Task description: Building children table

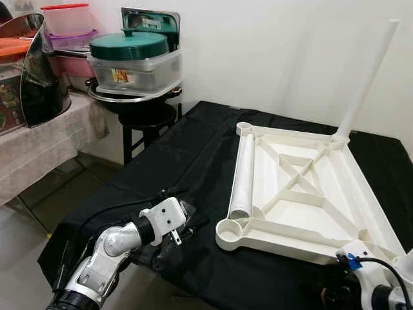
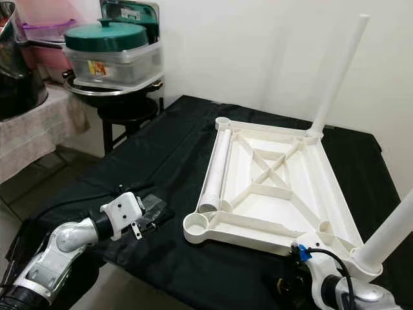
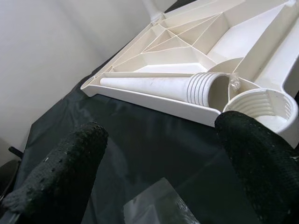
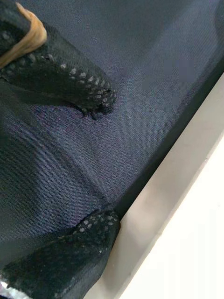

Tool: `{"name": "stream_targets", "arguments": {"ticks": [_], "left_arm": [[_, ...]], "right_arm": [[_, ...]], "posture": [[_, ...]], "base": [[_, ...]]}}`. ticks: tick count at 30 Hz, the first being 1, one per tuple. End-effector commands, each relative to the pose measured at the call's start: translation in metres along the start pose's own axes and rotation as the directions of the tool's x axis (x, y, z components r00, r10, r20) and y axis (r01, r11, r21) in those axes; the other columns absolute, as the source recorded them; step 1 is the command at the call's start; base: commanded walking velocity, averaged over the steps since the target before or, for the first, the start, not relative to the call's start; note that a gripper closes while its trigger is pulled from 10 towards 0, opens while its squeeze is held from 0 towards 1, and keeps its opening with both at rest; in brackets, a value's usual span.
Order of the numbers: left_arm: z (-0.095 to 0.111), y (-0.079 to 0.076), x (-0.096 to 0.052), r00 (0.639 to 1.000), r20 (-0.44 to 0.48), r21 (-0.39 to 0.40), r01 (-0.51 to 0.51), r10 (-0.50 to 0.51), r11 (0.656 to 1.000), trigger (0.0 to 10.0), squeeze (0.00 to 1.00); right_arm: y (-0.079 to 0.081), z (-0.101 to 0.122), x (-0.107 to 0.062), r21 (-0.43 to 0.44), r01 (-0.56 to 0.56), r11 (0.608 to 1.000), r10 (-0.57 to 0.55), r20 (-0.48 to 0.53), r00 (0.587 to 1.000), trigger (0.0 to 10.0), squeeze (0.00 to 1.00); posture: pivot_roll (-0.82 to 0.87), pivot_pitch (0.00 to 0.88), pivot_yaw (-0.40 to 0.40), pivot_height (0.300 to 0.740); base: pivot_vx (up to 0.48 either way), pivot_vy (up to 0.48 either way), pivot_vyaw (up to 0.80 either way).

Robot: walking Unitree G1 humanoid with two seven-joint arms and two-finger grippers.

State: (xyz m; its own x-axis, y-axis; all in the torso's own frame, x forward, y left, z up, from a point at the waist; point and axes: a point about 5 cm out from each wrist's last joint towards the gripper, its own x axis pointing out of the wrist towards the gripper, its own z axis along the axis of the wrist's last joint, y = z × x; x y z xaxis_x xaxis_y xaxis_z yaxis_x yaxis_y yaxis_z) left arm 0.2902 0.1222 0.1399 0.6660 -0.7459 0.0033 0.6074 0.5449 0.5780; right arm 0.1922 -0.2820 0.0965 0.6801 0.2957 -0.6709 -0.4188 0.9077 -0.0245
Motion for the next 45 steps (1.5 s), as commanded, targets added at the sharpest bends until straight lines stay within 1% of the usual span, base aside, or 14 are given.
{"name": "stream_targets", "arguments": {"ticks": [1, 14, 16, 18, 20, 22, 25, 27, 30, 34, 39, 43, 44, 45], "left_arm": [[-0.001, 0.001, 0.002, 1.0, -0.002, -0.021, 0.008, -0.008, 1.0, 10.0, 0.0], [0.002, -0.001, 0.01, 1.0, 0.003, -0.045, 0.002, -0.002, 0.999, 10.0, 0.0], [-0.006, -0.001, 0.016, 0.998, -0.067, 0.027, 0.014, -0.012, 1.0, 10.0, 0.0], [-0.01, 0.0, 0.019, 0.995, -0.099, 0.058, 0.016, -0.011, 0.998, 10.0, 0.0], [-0.025, 0.005, 0.024, 0.977, -0.213, 0.132, 0.034, -0.005, 0.991, 10.0, 0.0], [-0.029, 0.007, 0.026, 0.969, -0.246, 0.15, 0.042, -0.004, 0.988, 10.0, 0.0], [-0.026, 0.008, 0.033, 0.97, -0.229, 0.115, 0.103, -0.075, 0.988, 10.0, 0.0], [-0.026, 0.008, 0.033, 0.97, -0.229, 0.115, 0.103, -0.075, 0.988, 10.0, 0.0], [-0.025, 0.004, 0.034, 0.964, -0.228, 0.101, 0.16, -0.134, 0.982, 10.0, 0.0], [-0.021, 0.0, 0.039, 0.956, -0.208, 0.047, 0.219, -0.205, 0.975, 10.0, 0.0], [-0.018, 0.004, 0.043, 0.961, -0.197, 0.031, 0.205, -0.195, 0.978, 10.0, 0.0], [-0.014, 0.018, 0.048, 0.974, -0.189, 0.037, 0.131, -0.121, 0.991, 10.0, 0.0], [-0.013, 0.026, 0.049, 0.98, -0.187, 0.02, 0.078, -0.073, 0.997, 10.0, 0.0], [-0.013, 0.026, 0.049, 0.98, -0.187, 0.02, 0.078, -0.073, 0.997, 10.0, 0.0]], "right_arm": [[-0.002, -0.012, 0.003, -0.001, 0.041, 0.999, -0.041, -0.05, 0.998, 10.0, 0.0], [0.008, -0.015, 0.011, -0.006, 0.016, 1.0, -0.016, -0.022, 1.0, 10.0, 0.0], [0.012, -0.014, 0.012, -0.013, -0.001, 1.0, 0.001, -0.015, 1.0, 10.0, 0.0], [0.013, -0.014, 0.012, -0.017, -0.008, 1.0, 0.008, -0.012, 1.0, 10.0, 0.0], [0.015, -0.014, 0.012, -0.023, -0.018, 1.0, 0.018, -0.005, 1.0, 10.0, 0.0], [0.016, -0.014, 0.012, -0.023, -0.02, 1.0, 0.02, -0.003, 1.0, 10.0, 0.0], [0.022, -0.014, 0.013, -0.019, -0.036, 0.999, 0.036, 0.006, 0.999, 10.0, 0.0], [0.022, -0.014, 0.013, -0.019, -0.036, 0.999, 0.036, 0.006, 0.999, 10.0, 0.0], [0.024, -0.014, 0.014, -0.018, -0.041, 0.999, 0.041, 0.008, 0.999, 10.0, 0.0], [0.025, -0.014, 0.016, -0.015, -0.041, 0.999, 0.041, 0.011, 0.999, 10.0, 0.0], [0.024, -0.013, 0.017, -0.012, -0.038, 0.999, 0.038, 0.016, 0.999, 10.0, 0.0], [0.025, -0.012, 0.017, -0.008, -0.037, 0.999, 0.037, 0.018, 0.999, 10.0, 0.0], [0.025, -0.013, 0.018, -0.006, -0.037, 0.999, 0.037, 0.019, 0.999, 10.0, 0.0], [0.025, -0.013, 0.018, -0.006, -0.037, 0.999, 0.037, 0.019, 0.999, 10.0, 0.0]], "posture": [[-0.03, 0.0, -0.022, 0.74], [-0.03, 0.0, -0.012, 0.74], [-0.04, 0.0, -0.007, 0.74], [-0.04, 0.0, -0.007, 0.74], [-0.04, 0.0, 0.0, 0.74], [-0.05, 0.0, 0.002, 0.74], [-0.05, 0.0, 0.008, 0.74], [-0.05, 0.0, 0.008, 0.74], [-0.05, 0.0, 0.007, 0.74], [-0.05, 0.0, 0.007, 0.74], [-0.05, 0.0, 0.007, 0.74], [-0.05, 0.0, 0.004, 0.74], [-0.05, 0.0, 0.004, 0.74], [-0.05, 0.0, 0.004, 0.74]], "base": [[0.0, 0.0, 0.0], [0.0, 0.0, 0.0], [0.0, 0.0, 0.0], [0.0, 0.0, 0.0], [0.0, 0.0, 0.0], [0.0, 0.0, 0.0], [0.0, 0.0, 0.0], [0.0, 0.0, 0.0], [0.0, 0.0, 0.0], [0.0, 0.0, 0.0], [0.0, 0.0, 0.0], [0.0, 0.0, 0.0], [0.0, 0.0, 0.0], [0.0, 0.0, 0.0]]}}
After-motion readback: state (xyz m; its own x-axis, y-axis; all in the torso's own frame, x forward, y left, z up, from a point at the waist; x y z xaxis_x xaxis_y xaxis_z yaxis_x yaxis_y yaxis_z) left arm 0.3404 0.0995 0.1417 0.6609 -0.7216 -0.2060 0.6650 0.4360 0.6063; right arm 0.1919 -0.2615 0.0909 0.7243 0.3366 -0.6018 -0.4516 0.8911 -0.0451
